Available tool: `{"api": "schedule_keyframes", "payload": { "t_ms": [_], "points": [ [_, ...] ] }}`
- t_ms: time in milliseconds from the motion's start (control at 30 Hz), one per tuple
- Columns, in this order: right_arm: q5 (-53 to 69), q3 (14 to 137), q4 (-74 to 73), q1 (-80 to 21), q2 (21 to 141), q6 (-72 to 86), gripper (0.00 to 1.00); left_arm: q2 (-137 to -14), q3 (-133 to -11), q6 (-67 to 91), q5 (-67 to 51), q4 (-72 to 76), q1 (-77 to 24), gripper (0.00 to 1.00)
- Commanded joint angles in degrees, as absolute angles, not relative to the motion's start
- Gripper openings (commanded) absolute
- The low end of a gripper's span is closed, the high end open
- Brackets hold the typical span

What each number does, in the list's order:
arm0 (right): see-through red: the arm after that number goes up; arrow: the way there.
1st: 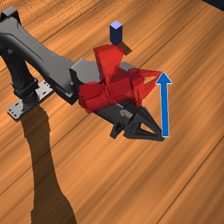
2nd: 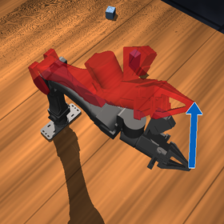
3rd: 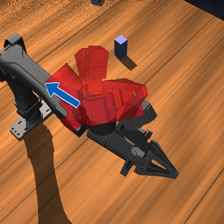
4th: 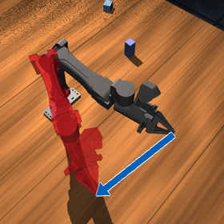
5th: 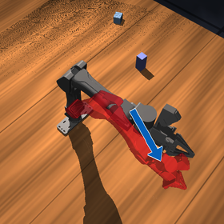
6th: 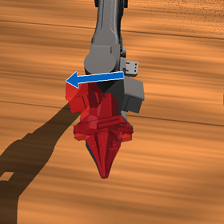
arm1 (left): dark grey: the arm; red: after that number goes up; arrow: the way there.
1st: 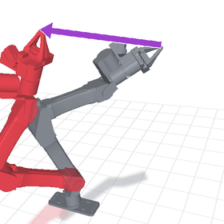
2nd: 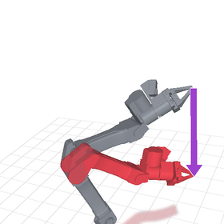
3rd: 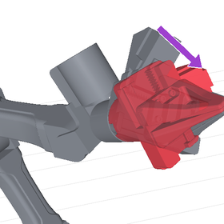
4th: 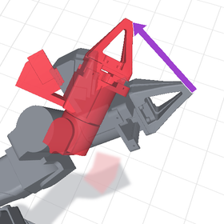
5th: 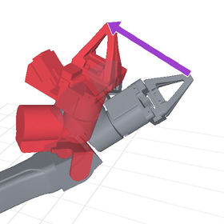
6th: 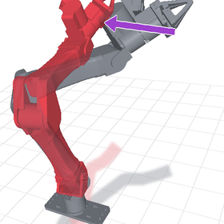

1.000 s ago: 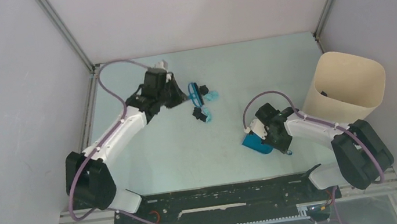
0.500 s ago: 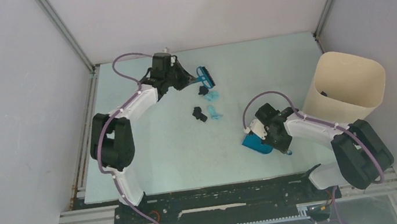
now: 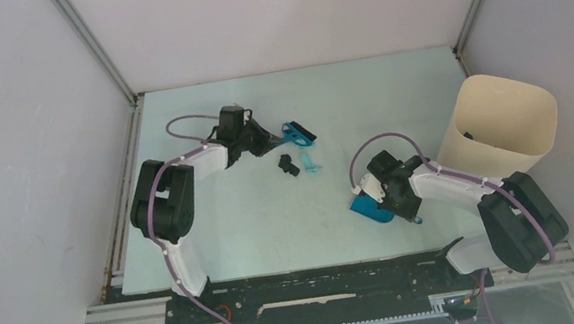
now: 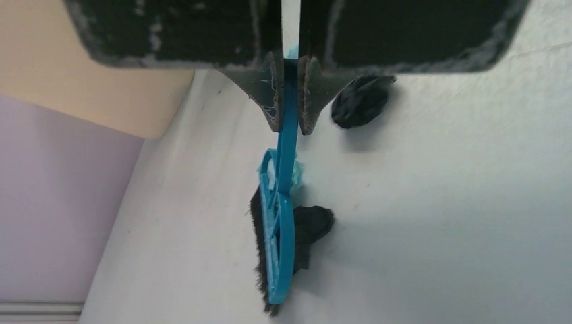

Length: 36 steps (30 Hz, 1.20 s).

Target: Sweep away the paper scraps from the table

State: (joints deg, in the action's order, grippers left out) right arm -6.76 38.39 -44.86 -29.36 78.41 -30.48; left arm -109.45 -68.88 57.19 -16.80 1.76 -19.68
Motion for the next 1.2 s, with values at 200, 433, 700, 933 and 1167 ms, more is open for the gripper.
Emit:
{"api": "schedule_keyframes", "payload": {
  "t_ms": [200,433,700,933,1167],
  "points": [
    [-6.5,37.6,-43.2,-31.0,80.3,-29.3,0.00,-92.3,-50.8,59.3,-18.9,6.1,-19.1,0.00],
    [-8.0,37.7,-42.7,-34.9,79.2,-29.4,0.00,-76.7,-42.7,53.2,-15.0,-2.9,-19.1,0.00],
    [-8.9,41.3,-43.1,-37.1,84.7,-34.0,0.00,-72.7,-64.8,33.6,-9.9,-25.8,-19.1,0.00],
    [-7.5,49.1,-43.4,-37.4,90.6,-36.0,0.04,-79.9,-85.2,18.6,5.2,-49.8,-19.1,0.00],
    [-3.6,52.7,-40.7,-37.5,91.9,-39.1,0.33,-93.8,-101.8,11.6,10.4,-65.2,-19.3,0.00]
  ]
}}
